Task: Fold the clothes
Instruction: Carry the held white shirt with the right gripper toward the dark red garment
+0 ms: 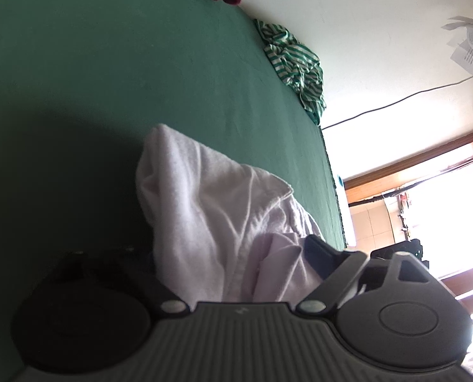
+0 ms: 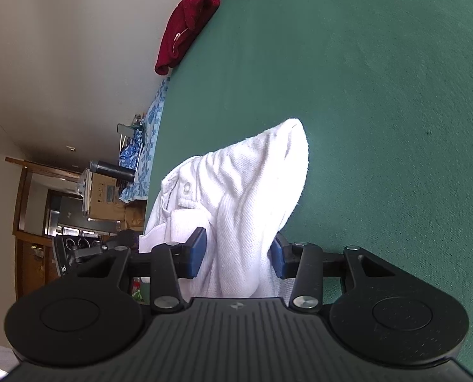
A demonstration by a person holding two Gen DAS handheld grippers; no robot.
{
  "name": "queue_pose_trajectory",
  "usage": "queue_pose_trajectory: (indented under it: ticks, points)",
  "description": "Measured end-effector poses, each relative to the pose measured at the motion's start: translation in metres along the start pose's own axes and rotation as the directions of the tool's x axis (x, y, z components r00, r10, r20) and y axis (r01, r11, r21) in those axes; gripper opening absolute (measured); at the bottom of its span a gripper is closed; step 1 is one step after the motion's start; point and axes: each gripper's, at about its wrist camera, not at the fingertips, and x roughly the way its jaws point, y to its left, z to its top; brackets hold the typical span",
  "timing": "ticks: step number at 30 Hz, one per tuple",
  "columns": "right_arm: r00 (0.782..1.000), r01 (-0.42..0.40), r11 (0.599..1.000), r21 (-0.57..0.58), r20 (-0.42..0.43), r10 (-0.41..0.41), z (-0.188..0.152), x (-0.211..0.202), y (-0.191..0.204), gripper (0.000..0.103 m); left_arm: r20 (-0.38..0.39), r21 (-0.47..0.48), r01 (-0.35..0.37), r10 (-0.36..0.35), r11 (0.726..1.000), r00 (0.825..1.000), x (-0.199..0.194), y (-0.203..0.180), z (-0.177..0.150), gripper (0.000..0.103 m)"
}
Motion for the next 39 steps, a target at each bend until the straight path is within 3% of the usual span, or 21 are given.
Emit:
queue_pose_trajectory:
  ticks: [6, 12, 18, 24, 30, 33, 35, 38, 39]
  points:
    - [1.0, 0.01, 1.0, -0.025, 0.002, -0.01, 0.0, 0.003, 0.004, 0.044, 0.022, -0.029, 0.01, -0.009, 1.0, 1.0, -0.006, 0.013, -0.001, 0.054]
    - [1.0, 0.023, 0.999, -0.031, 0.009, -0.022, -0.001, 0.004, 0.007, 0.045, 0.048, -0.034, 0.017, -0.016, 0.999, 0.999, -0.009, 0.019, -0.004, 0.046]
    - [0.999, 0.028, 0.999, -0.036, 0.019, -0.028, -0.003, 0.006, 0.01, 0.047, 0.068, -0.031, 0.037, -0.034, 0.999, 0.997, -0.009, 0.022, -0.008, 0.045]
    - [0.999, 0.011, 0.999, -0.035, 0.036, -0.009, -0.007, 0.009, 0.012, 0.061, 0.085, 0.014, 0.038, -0.04, 0.999, 0.996, -0.007, 0.023, -0.012, 0.047]
    - [0.999, 0.02, 0.998, -0.065, 0.032, -0.018, -0.007, 0.011, 0.017, 0.061, 0.071, 0.011, 0.05, -0.051, 0.999, 0.996, -0.008, 0.027, -0.009, 0.046]
    - [0.999, 0.0, 1.0, -0.005, 0.044, 0.001, -0.007, 0.009, 0.011, 0.063, 0.065, 0.009, 0.051, -0.052, 0.999, 0.997, -0.009, 0.028, -0.009, 0.046]
    - [0.998, -0.017, 0.999, 0.028, 0.059, 0.015, -0.008, 0.007, 0.009, 0.069, 0.064, 0.007, 0.05, -0.051, 0.999, 0.997, -0.009, 0.028, -0.009, 0.047]
    - [0.999, -0.019, 0.999, -0.037, 0.026, 0.02, -0.007, 0.01, 0.018, 0.086, 0.059, 0.005, 0.051, -0.051, 0.999, 0.997, -0.011, 0.028, -0.009, 0.047]
    - [1.0, -0.017, 0.998, -0.065, 0.017, 0.018, -0.006, 0.012, 0.022, 0.087, 0.057, 0.004, 0.051, -0.051, 0.999, 0.997, -0.011, 0.028, -0.009, 0.047]
